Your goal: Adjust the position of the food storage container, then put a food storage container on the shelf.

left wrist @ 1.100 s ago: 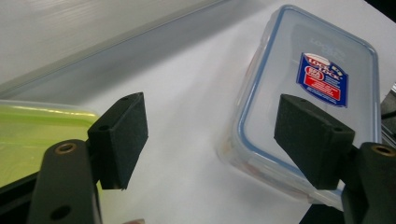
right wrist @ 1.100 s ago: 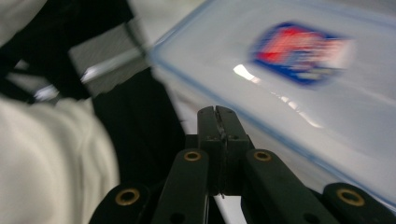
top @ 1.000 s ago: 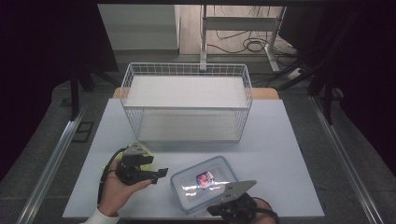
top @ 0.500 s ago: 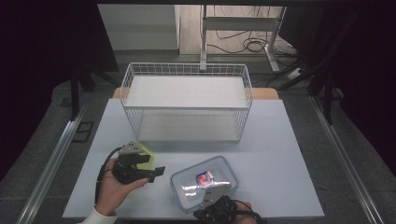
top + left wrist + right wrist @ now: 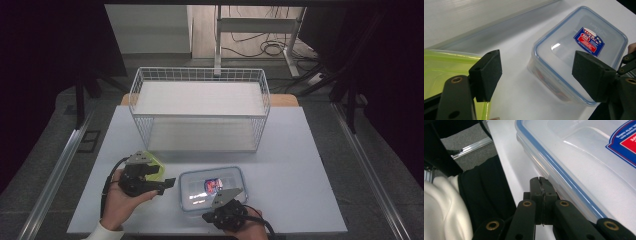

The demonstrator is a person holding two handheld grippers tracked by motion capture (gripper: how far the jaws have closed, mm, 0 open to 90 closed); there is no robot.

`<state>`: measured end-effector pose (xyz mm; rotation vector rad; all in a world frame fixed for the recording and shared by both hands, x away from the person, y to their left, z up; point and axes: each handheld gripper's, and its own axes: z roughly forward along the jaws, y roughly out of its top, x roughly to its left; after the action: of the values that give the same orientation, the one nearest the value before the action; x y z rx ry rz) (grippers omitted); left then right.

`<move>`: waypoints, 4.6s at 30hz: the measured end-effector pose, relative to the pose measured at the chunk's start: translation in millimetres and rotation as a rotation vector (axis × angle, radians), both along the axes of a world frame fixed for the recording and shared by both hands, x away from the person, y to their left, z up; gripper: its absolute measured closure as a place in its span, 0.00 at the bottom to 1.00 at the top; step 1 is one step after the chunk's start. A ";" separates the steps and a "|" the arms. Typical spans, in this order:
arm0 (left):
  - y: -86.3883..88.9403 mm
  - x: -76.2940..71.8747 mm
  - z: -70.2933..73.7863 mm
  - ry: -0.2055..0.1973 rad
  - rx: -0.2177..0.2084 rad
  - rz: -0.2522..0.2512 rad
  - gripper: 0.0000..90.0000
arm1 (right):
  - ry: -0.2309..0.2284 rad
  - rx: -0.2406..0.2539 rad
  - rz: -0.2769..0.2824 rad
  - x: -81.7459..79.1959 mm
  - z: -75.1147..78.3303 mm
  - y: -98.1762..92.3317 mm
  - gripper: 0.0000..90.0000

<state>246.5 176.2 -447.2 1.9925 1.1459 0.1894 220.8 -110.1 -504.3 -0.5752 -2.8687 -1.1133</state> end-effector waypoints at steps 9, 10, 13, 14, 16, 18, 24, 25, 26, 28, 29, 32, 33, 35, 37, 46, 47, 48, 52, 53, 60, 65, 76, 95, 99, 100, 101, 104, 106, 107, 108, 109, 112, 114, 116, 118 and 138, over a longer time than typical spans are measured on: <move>1.0 -1.2 -0.2 0.003 -0.001 -0.002 0.26 | -0.019 0.014 -0.018 -0.9 1.7 5.5 0.99; 1.6 -1.8 0.4 0.000 -0.004 0.000 0.26 | -0.020 0.021 -0.015 -3.0 5.2 1.9 0.99; 4.0 -2.5 0.0 0.002 -0.006 0.005 0.26 | -0.027 0.084 -0.043 -6.3 21.1 -19.6 0.99; 4.0 -2.5 0.0 0.002 -0.006 0.005 0.25 | -0.027 0.084 -0.043 -6.3 21.1 -19.6 0.99; 4.4 -2.3 -1.0 0.006 -0.004 0.005 0.25 | -0.037 0.115 -0.071 -6.6 30.0 -36.0 0.99; 3.9 -2.9 -1.5 0.010 -0.005 0.008 0.25 | -0.034 0.150 -0.100 -5.2 37.6 -54.0 0.96; 2.8 -4.0 -2.3 0.020 -0.008 0.013 0.20 | -0.020 0.257 -0.315 14.9 47.2 -100.8 0.43; 2.6 -3.9 -2.7 0.023 -0.012 0.012 0.19 | 0.007 0.276 -0.365 22.1 46.0 -110.7 0.35; 2.6 -3.7 -3.1 0.026 -0.018 0.009 0.19 | 0.007 0.276 -0.365 22.1 46.0 -110.7 0.35; 2.5 -3.2 -4.0 0.031 -0.023 0.008 0.18 | 0.008 0.267 -0.409 25.9 44.0 -116.9 0.28; 2.5 -3.1 -4.5 0.033 -0.024 0.006 0.18 | 0.006 0.262 -0.430 27.1 42.7 -118.9 0.26; 2.6 -3.2 -5.6 0.043 -0.031 0.005 0.17 | 0.014 0.253 -0.460 30.9 39.2 -123.5 0.21; 2.8 -3.5 -5.8 0.044 -0.035 0.003 0.17 | 0.017 0.257 -0.469 31.7 38.3 -124.5 0.20; 2.4 -4.4 -5.9 0.039 -0.037 0.001 0.16 | 0.010 0.259 -0.486 32.6 37.7 -126.2 0.20; 0.7 -5.6 -5.7 0.030 -0.038 -0.010 0.16 | 0.015 0.264 -0.495 33.2 38.2 -127.3 0.20; -3.2 -7.1 -12.7 0.077 -0.125 -0.008 0.12 | 0.022 0.270 -0.503 34.8 37.2 -129.1 0.15; -3.8 -7.1 -13.4 0.082 -0.129 -0.012 0.12 | 0.013 0.269 -0.505 34.7 37.5 -129.1 0.15; -4.7 -6.6 -14.3 0.086 -0.132 -0.015 0.12 | 0.008 0.271 -0.507 34.7 37.8 -128.9 0.15; -8.2 -5.3 -18.7 0.098 -0.143 -0.018 0.12 | 0.010 0.278 -0.510 36.2 37.5 -129.9 0.15; -9.1 -5.4 -20.0 0.103 -0.144 -0.018 0.12 | 0.014 0.280 -0.507 36.5 36.6 -129.7 0.15; -16.4 -7.4 -21.5 0.128 -0.194 -0.035 0.12 | 0.020 0.278 -0.490 35.0 36.4 -126.0 0.16; -25.5 -5.0 -30.5 0.200 -0.249 -0.059 0.12 | 0.021 0.280 -0.490 35.9 34.1 -125.0 0.16; -31.7 1.5 -48.2 0.283 -0.264 -0.033 0.10 | 0.020 0.283 -0.495 35.5 33.4 -125.8 0.17; -43.5 8.6 -67.0 0.345 -0.253 -0.026 0.10 | 0.027 0.270 -0.494 38.3 29.1 -122.2 0.18; -41.6 8.1 -65.4 0.334 -0.260 -0.018 0.13 | 0.039 0.260 -0.482 41.8 27.6 -118.3 0.18; -41.0 8.0 -65.2 0.332 -0.262 -0.016 0.14 | 0.048 0.257 -0.480 43.7 26.9 -116.5 0.18; -40.5 7.7 -64.8 0.328 -0.262 -0.014 0.15 | 0.059 0.258 -0.476 46.3 25.6 -114.5 0.18; -39.1 7.3 -64.1 0.320 -0.267 -0.011 0.19 | 0.114 0.254 -0.472 58.0 20.4 -108.7 0.18; -38.7 7.2 -63.9 0.320 -0.267 -0.011 0.19 | 0.148 0.246 -0.465 64.2 17.2 -106.8 0.18; -38.5 7.0 -63.5 0.320 -0.265 -0.011 0.19 | 0.148 0.246 -0.465 64.2 17.2 -106.8 0.18; -38.2 6.8 -63.2 0.317 -0.264 -0.011 0.20 | 0.169 0.245 -0.467 67.1 15.6 -106.3 0.18; -38.1 6.5 -62.8 0.317 -0.264 -0.009 0.21 | 0.189 0.253 -0.474 72.2 12.8 -105.9 0.18; -37.8 6.3 -62.7 0.313 -0.264 -0.008 0.21 | 0.221 0.257 -0.467 75.9 11.0 -104.9 0.18; -37.9 6.3 -62.6 0.315 -0.264 -0.007 0.21 | 0.255 0.253 -0.462 78.3 8.1 -103.2 0.18; -37.8 6.3 -62.6 0.314 -0.263 -0.009 0.21 | 0.280 0.260 -0.456 79.6 5.6 -102.5 0.18; -38.0 6.2 -62.5 0.313 -0.262 -0.008 0.22 | 0.303 0.271 -0.453 80.6 3.6 -102.1 0.19; -38.0 -3.0 -56.0 0.267 -0.244 -0.003 0.28 | 0.410 0.336 -0.471 78.7 4.7 -109.1 0.40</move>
<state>243.5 138.2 -503.2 1.8377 1.2657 -0.2157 299.5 -219.3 -499.6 -1.3140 -2.1916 -1.2980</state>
